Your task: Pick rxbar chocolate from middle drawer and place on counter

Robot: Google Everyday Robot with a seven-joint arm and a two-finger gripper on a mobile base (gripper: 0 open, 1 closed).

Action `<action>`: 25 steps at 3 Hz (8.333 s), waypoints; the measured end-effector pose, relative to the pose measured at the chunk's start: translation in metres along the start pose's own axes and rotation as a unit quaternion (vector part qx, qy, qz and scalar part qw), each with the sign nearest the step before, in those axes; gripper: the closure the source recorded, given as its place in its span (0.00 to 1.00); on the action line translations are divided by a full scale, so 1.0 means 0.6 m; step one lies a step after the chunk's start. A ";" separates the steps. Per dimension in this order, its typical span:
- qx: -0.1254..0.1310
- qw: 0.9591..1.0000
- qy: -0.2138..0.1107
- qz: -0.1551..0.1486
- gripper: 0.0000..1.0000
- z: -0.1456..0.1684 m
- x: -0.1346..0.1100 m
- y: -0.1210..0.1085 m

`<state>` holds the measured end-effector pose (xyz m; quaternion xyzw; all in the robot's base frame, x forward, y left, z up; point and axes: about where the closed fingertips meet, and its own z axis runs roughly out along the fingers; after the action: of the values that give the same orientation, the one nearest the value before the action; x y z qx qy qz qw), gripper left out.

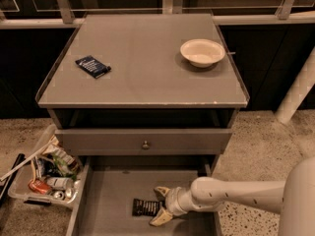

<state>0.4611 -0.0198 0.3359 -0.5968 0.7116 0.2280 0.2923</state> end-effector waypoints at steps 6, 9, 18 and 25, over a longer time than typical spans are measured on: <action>0.083 0.992 0.004 -0.092 1.00 -0.241 -0.142 0.007; 0.169 0.973 0.042 -0.153 1.00 -0.491 -0.296 -0.043; 0.296 0.914 0.007 -0.278 1.00 -0.712 -0.671 -0.241; 0.199 0.958 -0.036 -0.202 0.36 -0.566 -0.673 -0.372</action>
Offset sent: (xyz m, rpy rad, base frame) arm -0.0039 0.0010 0.0062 -0.0005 -0.0060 0.0094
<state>0.6788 -0.0002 0.8657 -0.6492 0.5962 0.0393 0.4707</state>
